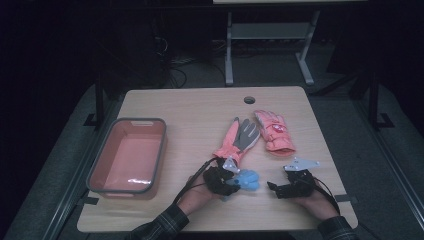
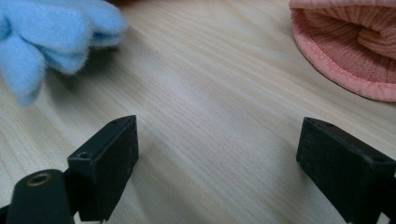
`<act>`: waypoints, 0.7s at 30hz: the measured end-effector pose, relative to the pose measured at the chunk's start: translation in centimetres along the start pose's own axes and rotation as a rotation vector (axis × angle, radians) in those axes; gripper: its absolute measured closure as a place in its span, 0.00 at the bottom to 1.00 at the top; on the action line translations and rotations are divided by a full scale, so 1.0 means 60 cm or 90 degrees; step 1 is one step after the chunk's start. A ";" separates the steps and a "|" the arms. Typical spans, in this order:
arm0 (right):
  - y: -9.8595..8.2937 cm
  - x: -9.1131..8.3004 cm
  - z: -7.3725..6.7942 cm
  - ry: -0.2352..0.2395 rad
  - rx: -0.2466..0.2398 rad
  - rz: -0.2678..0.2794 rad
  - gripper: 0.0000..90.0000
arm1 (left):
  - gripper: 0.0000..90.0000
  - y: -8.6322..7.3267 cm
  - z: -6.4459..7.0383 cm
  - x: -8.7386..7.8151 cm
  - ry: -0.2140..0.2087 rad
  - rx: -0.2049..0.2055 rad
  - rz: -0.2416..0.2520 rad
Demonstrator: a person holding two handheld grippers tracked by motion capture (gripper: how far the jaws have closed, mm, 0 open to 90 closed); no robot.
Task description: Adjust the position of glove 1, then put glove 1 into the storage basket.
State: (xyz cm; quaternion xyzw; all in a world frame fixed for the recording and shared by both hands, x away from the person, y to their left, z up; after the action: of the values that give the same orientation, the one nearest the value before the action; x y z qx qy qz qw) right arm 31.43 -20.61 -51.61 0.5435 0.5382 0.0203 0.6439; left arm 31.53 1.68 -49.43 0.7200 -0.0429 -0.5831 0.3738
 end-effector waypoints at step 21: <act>0.000 0.000 0.000 0.002 -0.003 0.000 0.14 | 0.77 0.018 -0.044 -0.073 -0.004 -0.039 0.033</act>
State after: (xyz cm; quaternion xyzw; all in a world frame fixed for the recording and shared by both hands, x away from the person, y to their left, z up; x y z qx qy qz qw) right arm 31.40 -20.62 -51.62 0.5416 0.5394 0.0225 0.6444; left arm 32.83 4.37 -45.16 0.7050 -0.0451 -0.5768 0.4103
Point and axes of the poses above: each handheld gripper's, and its own axes: x roughly forward along the jaws, y roughly out of its top, z roughly to its right, the point moved 5 cm from there along x, roughly forward along the jaws, and after that the axes turned 11 degrees about y, right-handed, at the moved point
